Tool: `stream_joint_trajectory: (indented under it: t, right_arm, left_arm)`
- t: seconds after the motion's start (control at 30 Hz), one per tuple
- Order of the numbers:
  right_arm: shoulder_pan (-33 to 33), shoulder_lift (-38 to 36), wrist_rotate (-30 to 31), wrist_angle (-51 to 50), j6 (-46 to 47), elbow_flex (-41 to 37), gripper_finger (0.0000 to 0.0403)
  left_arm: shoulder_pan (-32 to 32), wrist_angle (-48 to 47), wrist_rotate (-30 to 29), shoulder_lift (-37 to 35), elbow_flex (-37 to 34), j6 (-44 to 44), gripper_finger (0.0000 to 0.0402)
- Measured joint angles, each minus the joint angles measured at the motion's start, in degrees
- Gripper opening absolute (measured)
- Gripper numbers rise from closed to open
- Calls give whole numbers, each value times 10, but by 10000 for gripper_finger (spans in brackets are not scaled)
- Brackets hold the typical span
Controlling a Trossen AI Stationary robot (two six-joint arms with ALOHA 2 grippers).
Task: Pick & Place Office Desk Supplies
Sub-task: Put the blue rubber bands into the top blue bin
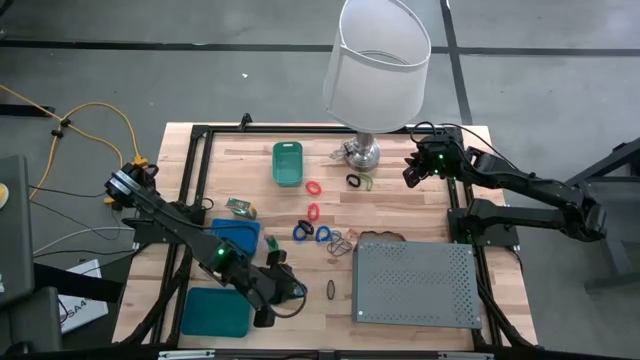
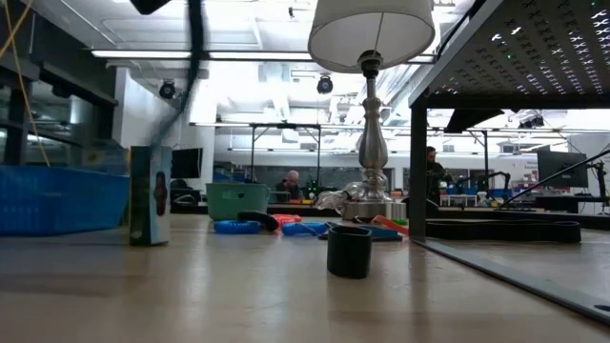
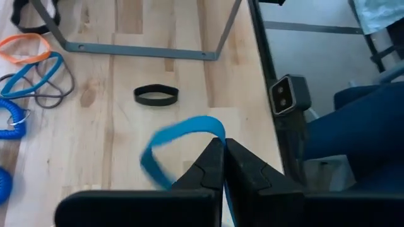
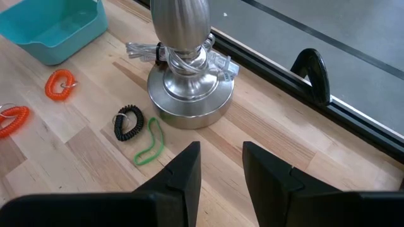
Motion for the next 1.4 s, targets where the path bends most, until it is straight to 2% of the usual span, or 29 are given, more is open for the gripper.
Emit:
stream_joint_trajectory:
  t: [0.27,0.83,1.0,1.4]
  right_arm:
    - [0,0,0,0,0,0,105]
    - [0,0,0,0,0,0,105]
    - [0,0,0,0,0,0,105]
    - [0,0,0,0,0,0,105]
  left_arm:
    - [0,-28,7,-43,0,-9,1]
    - [2,-286,-44,-165,1,-176,1]
    - [9,-344,-45,-183,1,-203,1]
    - [9,-477,-51,-216,0,-206,1]
